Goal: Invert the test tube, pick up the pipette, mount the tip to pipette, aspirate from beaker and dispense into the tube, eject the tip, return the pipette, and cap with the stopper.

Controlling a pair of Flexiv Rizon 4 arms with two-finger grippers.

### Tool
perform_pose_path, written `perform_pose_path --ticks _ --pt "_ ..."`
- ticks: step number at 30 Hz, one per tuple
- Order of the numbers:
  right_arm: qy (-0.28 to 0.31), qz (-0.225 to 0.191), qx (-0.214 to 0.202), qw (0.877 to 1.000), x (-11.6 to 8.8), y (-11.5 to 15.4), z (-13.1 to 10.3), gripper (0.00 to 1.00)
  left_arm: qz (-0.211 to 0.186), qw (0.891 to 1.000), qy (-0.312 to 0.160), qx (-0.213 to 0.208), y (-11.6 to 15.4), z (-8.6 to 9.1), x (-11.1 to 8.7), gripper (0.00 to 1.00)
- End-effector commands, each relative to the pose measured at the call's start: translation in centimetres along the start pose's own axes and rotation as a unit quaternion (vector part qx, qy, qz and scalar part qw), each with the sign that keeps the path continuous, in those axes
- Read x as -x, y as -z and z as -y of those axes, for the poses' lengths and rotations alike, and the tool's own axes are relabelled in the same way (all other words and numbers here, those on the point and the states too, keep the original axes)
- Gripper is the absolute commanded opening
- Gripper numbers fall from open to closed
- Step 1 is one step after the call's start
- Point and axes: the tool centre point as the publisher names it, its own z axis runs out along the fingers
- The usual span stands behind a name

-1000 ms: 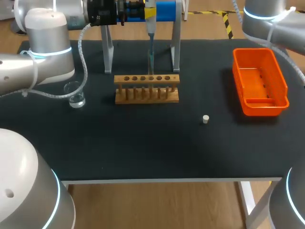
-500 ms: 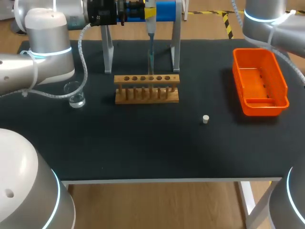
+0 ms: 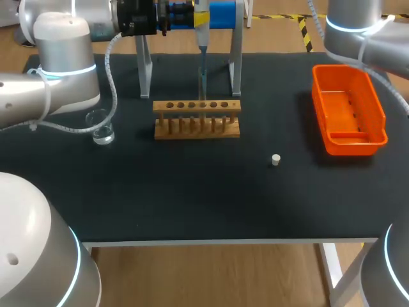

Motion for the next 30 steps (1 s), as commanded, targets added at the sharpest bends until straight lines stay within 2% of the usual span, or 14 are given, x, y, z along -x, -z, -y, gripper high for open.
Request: perform_pose_path --ticks 1,25,27,30 --pt "-0.002 0.0 0.0 1.0 -0.1 0.1 0.7 0.0 -0.002 1.0 -0.001 -0.001 0.0 0.3 0.1 0.0" --pt "-0.024 0.001 -0.005 1.0 -0.3 0.1 2.7 0.0 -0.002 1.0 -0.001 -0.001 0.0 0.3 0.1 0.0" --pt "-0.021 0.004 -0.001 1.0 -0.3 0.2 2.5 0.0 -0.002 1.0 -0.001 -0.001 0.0 0.3 0.1 0.0" --pt "-0.008 0.01 0.011 1.0 -0.2 1.0 0.9 0.0 -0.002 1.0 -0.001 -0.001 0.0 0.3 0.1 0.0"
